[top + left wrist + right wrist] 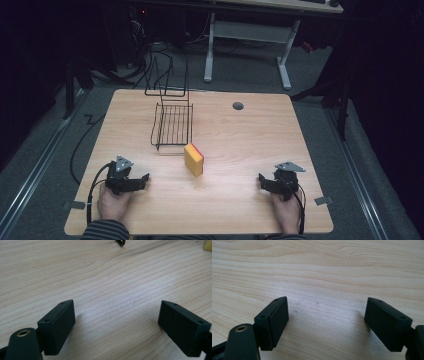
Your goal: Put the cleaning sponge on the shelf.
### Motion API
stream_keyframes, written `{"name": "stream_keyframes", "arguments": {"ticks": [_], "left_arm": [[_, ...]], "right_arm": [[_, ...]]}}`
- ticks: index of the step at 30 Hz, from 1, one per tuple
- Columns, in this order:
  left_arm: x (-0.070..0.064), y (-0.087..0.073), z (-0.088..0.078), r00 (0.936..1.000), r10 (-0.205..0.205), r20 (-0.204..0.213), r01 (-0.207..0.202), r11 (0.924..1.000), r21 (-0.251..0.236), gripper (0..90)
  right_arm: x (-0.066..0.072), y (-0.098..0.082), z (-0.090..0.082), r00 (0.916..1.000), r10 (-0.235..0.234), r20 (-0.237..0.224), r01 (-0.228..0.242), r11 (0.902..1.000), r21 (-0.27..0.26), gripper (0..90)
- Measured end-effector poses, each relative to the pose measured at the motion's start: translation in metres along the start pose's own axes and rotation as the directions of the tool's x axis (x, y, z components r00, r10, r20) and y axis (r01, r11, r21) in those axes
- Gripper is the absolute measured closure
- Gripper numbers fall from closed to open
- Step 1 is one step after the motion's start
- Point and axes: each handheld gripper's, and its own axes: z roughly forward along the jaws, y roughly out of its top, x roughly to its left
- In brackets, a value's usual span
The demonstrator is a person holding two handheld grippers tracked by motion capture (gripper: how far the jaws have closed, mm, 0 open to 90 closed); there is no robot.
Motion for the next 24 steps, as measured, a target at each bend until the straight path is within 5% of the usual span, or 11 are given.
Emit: {"name": "stream_keyframes", "arguments": {"ticks": [24], "left_arm": [[-0.0012, 0.0, 0.0, 0.9998, -0.019, -0.007, 0.019, 0.9998, -0.002, 15.5]], "right_arm": [[-0.0003, 0.0001, -0.0001, 1.0, -0.002, -0.001, 0.002, 1.0, 0.001, 19.6]]}}
